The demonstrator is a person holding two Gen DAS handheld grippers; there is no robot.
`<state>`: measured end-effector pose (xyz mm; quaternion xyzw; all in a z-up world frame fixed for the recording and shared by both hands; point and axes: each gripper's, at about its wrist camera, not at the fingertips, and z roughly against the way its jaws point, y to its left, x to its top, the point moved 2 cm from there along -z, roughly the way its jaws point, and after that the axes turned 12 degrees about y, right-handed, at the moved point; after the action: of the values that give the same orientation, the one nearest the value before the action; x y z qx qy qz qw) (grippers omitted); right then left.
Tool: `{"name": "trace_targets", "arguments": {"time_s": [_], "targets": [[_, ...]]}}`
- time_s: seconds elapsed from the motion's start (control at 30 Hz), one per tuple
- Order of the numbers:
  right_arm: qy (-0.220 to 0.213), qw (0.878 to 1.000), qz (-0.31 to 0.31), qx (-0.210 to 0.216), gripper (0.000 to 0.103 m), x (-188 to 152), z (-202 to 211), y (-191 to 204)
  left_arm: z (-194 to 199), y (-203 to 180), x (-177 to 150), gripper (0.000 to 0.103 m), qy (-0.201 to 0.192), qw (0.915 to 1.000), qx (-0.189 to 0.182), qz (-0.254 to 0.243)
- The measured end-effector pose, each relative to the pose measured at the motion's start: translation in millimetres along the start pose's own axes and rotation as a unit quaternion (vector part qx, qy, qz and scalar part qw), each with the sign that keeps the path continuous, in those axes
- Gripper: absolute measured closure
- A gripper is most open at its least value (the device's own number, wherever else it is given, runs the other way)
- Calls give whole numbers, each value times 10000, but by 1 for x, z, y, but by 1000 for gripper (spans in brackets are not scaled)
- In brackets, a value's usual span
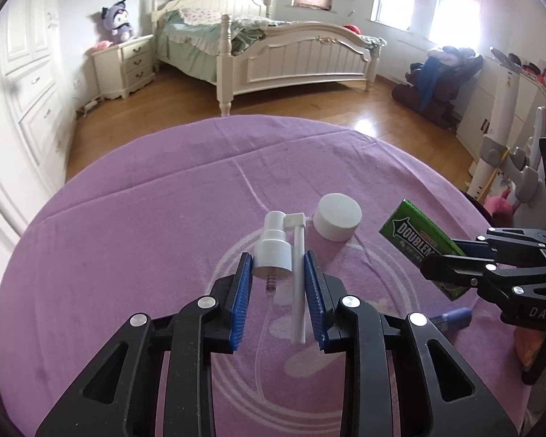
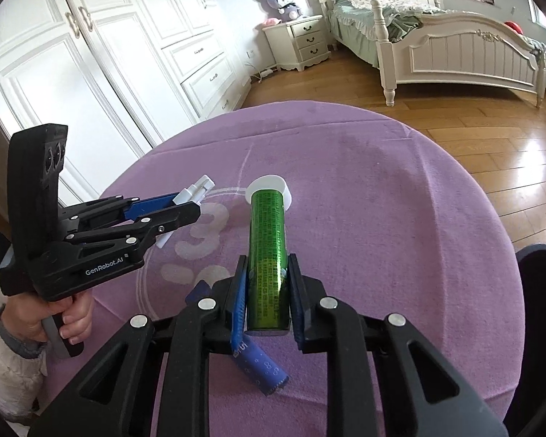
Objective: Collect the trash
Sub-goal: 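Carry the spray nozzle and green tube over the black bin and open both grippers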
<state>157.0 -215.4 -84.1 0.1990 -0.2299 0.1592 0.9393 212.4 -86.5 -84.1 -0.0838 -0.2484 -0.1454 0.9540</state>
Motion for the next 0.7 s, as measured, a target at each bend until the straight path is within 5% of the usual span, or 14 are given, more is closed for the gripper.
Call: {"name": "trace_targets", "arguments": {"time_s": [0.3,0.7], "targets": [[-451,9976,-513,81,82,-17,33,-29,24,-60,24,74,-373,9983,-208,-397],[-982,9838,-1483,-204,82,-54,81,-114,-5,-175,55,74,-406,9907,-841,-985]]}}
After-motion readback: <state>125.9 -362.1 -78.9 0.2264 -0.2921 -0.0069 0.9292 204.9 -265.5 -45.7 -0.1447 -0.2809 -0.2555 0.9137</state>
